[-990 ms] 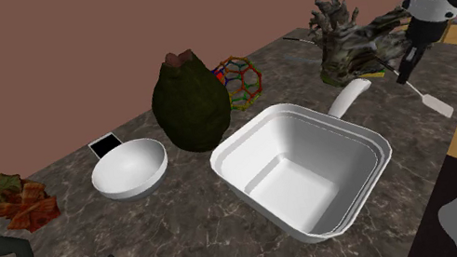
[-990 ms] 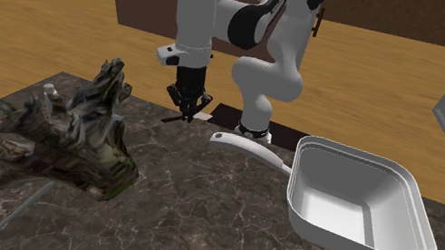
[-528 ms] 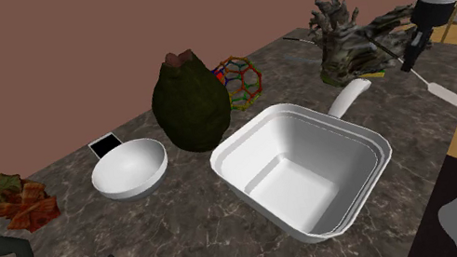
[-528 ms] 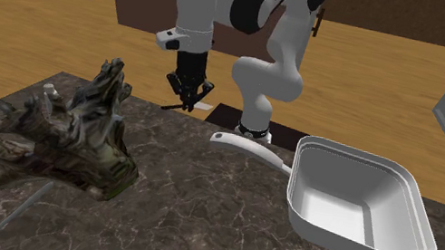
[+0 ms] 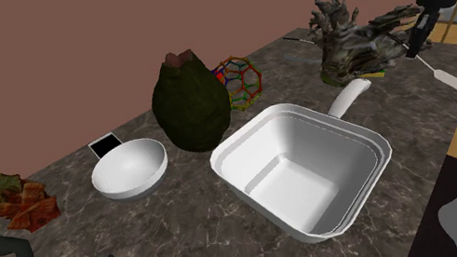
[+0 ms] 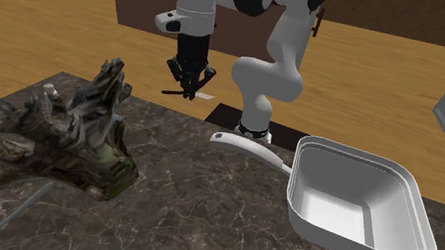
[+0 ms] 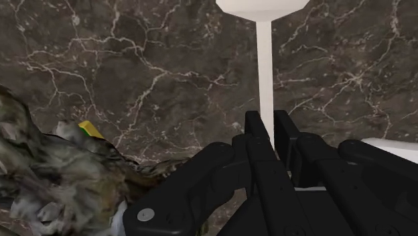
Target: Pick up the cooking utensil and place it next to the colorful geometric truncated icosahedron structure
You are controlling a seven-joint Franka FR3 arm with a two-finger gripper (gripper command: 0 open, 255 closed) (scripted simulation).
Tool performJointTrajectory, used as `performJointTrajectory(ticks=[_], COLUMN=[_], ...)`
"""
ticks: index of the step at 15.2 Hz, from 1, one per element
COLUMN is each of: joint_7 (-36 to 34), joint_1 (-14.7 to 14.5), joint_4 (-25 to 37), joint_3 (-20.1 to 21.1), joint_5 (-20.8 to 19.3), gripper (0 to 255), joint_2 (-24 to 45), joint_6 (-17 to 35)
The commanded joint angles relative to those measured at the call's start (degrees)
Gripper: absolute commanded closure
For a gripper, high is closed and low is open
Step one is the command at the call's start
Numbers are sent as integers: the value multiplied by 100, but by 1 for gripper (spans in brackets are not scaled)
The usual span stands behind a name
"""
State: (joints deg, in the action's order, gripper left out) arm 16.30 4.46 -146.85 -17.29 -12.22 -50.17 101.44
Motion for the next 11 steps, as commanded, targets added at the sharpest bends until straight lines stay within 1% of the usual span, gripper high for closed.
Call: performJointTrajectory(ticks=[1, 11], joint_7=[10, 31], joint_1=[-18, -90], joint_4=[186, 1034], joint_3=[23, 149], joint_5=[30, 160], gripper=[255, 255], joint_2=[36, 186], joint_6=[-151, -849])
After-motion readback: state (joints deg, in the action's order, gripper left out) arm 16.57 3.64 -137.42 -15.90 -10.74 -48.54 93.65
